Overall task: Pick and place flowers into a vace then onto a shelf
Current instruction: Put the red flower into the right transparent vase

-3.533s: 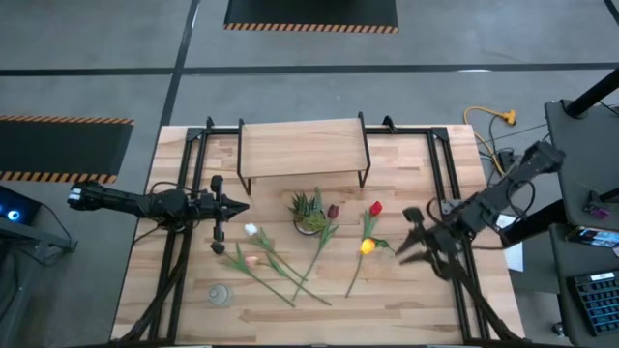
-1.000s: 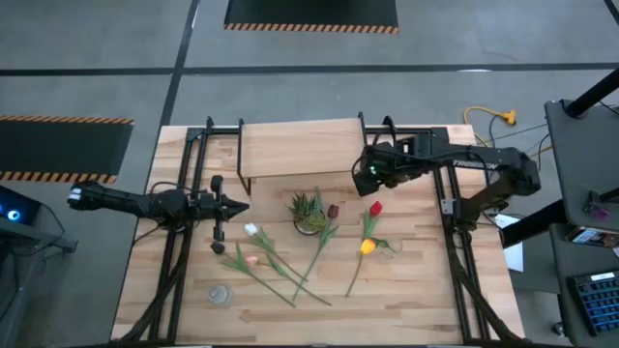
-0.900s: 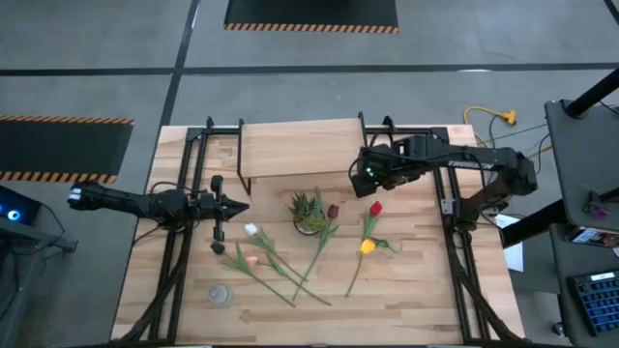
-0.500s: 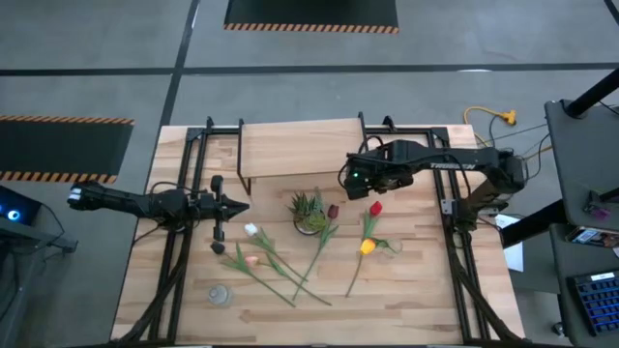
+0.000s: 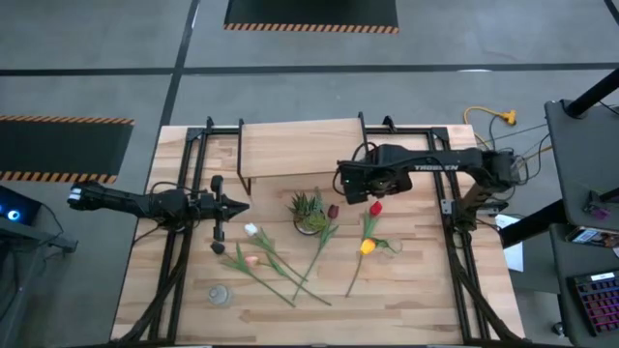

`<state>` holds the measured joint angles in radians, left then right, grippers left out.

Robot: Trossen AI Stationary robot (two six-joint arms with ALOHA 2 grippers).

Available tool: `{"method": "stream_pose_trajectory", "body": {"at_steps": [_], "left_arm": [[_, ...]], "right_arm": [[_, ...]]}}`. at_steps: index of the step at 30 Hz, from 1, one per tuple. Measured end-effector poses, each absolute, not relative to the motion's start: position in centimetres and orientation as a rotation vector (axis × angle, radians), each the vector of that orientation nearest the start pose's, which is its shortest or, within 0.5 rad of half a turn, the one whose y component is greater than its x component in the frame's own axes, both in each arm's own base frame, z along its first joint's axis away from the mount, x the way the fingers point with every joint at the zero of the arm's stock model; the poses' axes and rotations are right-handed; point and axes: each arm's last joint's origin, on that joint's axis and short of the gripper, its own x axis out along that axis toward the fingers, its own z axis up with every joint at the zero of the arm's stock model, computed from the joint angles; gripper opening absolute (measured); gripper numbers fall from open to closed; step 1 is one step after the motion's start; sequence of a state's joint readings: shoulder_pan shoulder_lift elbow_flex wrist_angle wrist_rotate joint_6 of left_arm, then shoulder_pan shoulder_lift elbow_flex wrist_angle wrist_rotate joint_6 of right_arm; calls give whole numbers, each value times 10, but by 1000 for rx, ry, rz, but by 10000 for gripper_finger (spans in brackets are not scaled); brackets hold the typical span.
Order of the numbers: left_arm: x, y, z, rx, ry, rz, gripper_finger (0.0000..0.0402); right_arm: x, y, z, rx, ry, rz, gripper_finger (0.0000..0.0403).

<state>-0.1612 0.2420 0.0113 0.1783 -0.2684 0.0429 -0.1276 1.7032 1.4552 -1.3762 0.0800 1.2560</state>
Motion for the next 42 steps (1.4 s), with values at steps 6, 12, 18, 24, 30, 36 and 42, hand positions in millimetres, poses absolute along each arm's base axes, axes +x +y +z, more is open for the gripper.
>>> {"method": "stream_pose_trajectory", "body": {"at_steps": [6, 12, 18, 24, 30, 36, 42], "left_arm": [[111, -10, 164, 54, 55, 106, 0], [111, -10, 164, 55, 57, 106, 0], [111, -10, 164, 55, 57, 106, 0], [111, -10, 164, 55, 57, 106, 0], [111, -10, 164, 55, 56, 106, 0], [111, -10, 164, 55, 56, 106, 0], [111, -10, 164, 55, 56, 106, 0]], "right_arm": [[305, -41, 254, 980, 1358, -1164, 262], [309, -40, 242, 976, 1442, -1171, 269], [313, -40, 231, 957, 1480, -1181, 272], [316, -36, 223, 933, 1508, -1187, 272], [316, -29, 213, 900, 1544, -1191, 272], [310, -29, 200, 906, 1553, -1221, 270], [311, -28, 188, 932, 1528, -1192, 271]]}}
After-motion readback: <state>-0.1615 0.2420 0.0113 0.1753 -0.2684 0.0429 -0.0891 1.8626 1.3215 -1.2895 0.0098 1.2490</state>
